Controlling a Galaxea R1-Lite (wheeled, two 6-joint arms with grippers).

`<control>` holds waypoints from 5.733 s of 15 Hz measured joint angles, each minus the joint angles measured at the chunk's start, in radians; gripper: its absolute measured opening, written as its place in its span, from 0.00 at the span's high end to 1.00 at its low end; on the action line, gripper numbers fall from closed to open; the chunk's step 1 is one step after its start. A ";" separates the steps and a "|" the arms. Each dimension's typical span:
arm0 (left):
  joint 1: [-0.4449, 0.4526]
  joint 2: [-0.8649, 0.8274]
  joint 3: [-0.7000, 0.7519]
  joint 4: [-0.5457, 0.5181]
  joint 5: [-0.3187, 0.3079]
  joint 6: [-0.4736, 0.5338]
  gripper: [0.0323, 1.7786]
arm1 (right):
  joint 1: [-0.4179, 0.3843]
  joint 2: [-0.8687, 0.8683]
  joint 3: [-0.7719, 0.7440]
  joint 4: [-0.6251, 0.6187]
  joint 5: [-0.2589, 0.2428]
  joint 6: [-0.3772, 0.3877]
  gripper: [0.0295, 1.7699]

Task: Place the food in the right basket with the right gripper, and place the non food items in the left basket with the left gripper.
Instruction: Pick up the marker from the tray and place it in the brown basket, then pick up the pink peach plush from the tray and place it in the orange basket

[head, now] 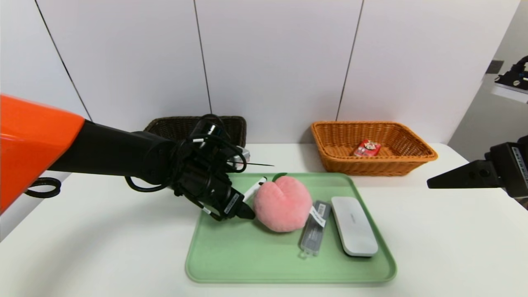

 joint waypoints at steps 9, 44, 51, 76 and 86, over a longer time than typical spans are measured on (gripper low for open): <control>0.003 0.024 0.006 -0.033 0.003 0.001 0.05 | -0.001 -0.013 0.012 -0.002 0.000 0.005 0.04; 0.048 -0.311 0.163 -0.021 0.000 0.013 0.92 | 0.005 -0.026 0.012 -0.002 0.023 0.027 0.04; 0.127 -0.346 -0.170 0.142 -0.006 0.060 0.92 | 0.005 -0.036 0.012 -0.002 0.022 0.026 0.04; 0.452 0.109 -0.656 0.412 -0.129 0.967 0.66 | 0.007 -0.056 0.054 -0.002 0.022 0.020 0.04; 0.458 0.019 -0.635 0.383 -0.157 0.567 0.21 | 0.007 -0.057 0.053 -0.009 0.021 0.026 0.04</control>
